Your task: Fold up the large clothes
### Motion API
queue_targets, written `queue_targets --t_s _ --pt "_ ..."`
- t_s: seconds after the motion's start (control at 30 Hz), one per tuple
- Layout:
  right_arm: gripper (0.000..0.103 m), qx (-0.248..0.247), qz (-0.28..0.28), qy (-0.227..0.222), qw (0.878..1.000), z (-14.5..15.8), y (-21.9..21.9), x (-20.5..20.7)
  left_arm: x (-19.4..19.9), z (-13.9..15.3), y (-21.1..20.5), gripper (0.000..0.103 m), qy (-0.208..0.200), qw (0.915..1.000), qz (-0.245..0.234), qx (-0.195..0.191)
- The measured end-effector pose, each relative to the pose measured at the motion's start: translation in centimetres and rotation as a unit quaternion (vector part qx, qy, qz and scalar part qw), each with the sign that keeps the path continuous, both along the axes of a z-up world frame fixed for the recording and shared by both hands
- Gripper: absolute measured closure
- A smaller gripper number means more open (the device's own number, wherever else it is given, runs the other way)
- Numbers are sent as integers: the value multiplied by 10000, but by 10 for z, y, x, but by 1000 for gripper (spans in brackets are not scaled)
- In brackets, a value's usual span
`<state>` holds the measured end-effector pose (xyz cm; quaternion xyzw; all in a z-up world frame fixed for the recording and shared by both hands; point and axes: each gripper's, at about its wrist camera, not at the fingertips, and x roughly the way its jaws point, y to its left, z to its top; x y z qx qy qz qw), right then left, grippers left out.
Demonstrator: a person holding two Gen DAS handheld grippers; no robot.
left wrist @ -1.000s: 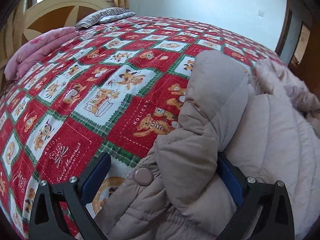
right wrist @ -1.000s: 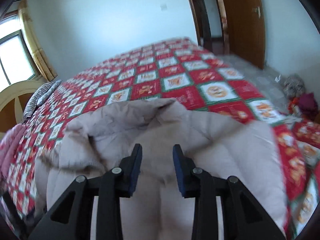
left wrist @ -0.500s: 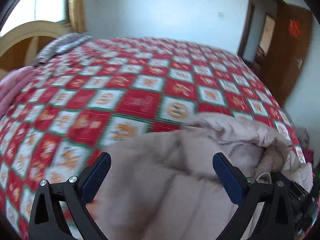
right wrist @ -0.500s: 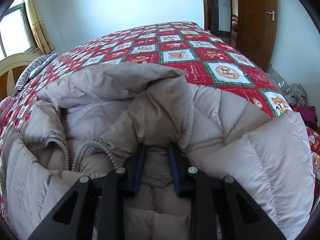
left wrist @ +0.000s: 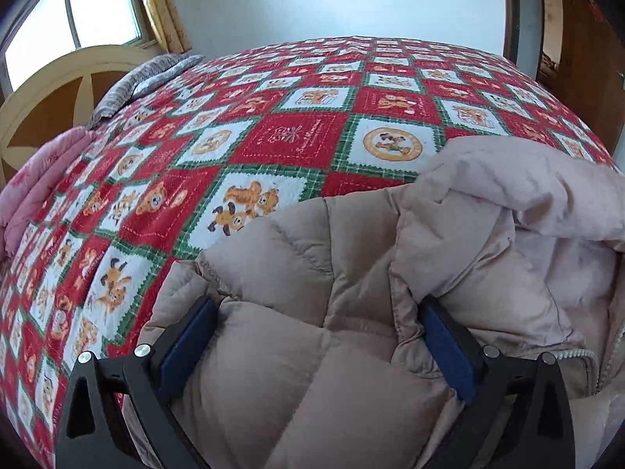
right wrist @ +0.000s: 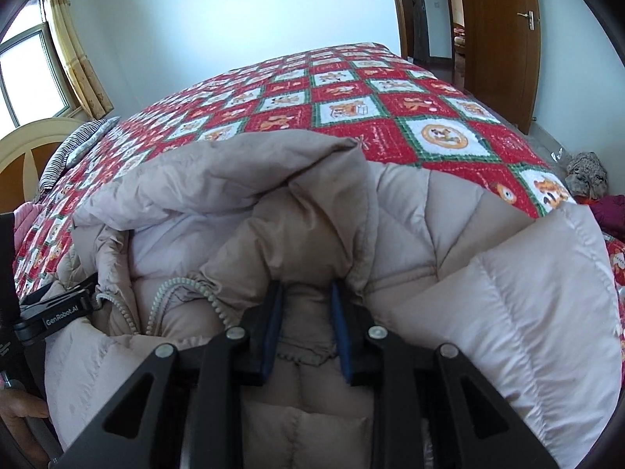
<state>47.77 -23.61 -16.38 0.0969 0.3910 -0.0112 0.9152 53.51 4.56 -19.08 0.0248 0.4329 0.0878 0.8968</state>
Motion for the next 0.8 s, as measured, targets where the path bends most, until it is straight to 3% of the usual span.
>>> queue_targets --t_s 0.17,0.27,0.4,0.53,0.6,0.67,0.8 --pt "76 386 -369 -203 9984 10 -15 -17 -3 -1 -5 1 -227 9992 255 230" --pt "70 409 -692 -712 9942 31 -23 -25 -2 -1 -4 1 -260 9990 291 220" --pt "70 454 -744 -923 9919 53 -24 3 -3 -1 -3 1 -293 9990 281 210" --pt "70 474 -480 -627 9957 47 -15 49 -3 -1 -6 1 -328 9986 267 313" --pt "70 541 -152 24 9984 25 -8 65 -3 -1 -3 1 -335 9989 262 195" --pt "70 371 79 375 9986 8 0 60 -3 0 0 1 -380 9989 267 75" --pt "75 291 110 275 9991 -5 -5 42 -4 4 3 1 -450 9987 174 -150"
